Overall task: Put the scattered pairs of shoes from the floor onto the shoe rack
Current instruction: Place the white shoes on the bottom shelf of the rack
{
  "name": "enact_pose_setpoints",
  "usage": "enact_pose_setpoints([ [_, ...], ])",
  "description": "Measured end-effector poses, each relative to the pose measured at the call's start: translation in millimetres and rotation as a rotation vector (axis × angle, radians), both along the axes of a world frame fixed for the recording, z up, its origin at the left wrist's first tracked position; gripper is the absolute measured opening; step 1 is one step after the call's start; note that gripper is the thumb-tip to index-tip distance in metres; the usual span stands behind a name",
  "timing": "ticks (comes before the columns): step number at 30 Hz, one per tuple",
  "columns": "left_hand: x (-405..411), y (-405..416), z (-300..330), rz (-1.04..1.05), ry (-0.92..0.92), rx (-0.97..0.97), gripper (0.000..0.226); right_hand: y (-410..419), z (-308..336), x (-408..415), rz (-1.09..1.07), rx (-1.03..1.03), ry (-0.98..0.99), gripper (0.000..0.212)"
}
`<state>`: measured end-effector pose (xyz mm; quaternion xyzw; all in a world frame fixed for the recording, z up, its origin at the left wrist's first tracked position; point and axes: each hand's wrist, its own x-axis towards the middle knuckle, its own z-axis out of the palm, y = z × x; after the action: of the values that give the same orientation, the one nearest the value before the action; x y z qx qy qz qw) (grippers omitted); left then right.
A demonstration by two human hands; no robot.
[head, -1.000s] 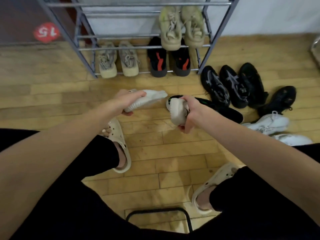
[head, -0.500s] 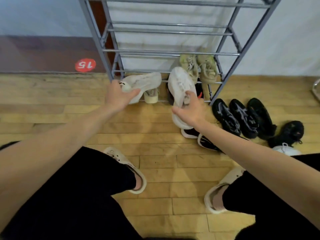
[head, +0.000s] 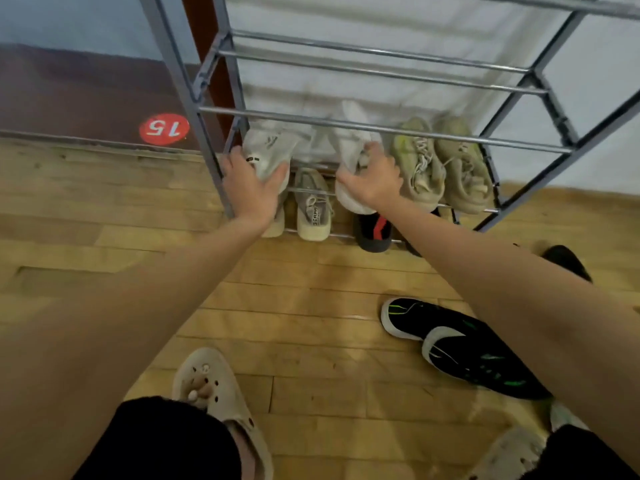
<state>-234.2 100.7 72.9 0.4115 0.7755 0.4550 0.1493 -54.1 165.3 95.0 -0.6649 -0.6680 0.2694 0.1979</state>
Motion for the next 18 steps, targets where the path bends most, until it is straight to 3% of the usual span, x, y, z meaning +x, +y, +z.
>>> enact_pose_setpoints([
  [4, -7.9, 32.7, -12.6, -0.011, -0.016, -0.08, 0.087, 26.3, -11.1, -10.6, 0.071, 0.009, -0.01, 0.083],
  [9, -18.2, 34.2, -31.2, -0.117, -0.005, -0.252, 0.087, 11.1, -32.2, -11.8, 0.126, 0.054, -0.114, 0.055],
  [13, -18.4, 18.2, -27.1, -0.09, 0.069, -0.326, 0.086, -12.8, -37.0, 1.0, 0.248, 0.113, -0.245, 0.059],
  [18, 6.7, -25.1, -21.6, -0.022, 0.051, -0.443, 0.072, -53.0, -33.0, 29.1, 0.366, 0.082, -0.26, 0.065],
])
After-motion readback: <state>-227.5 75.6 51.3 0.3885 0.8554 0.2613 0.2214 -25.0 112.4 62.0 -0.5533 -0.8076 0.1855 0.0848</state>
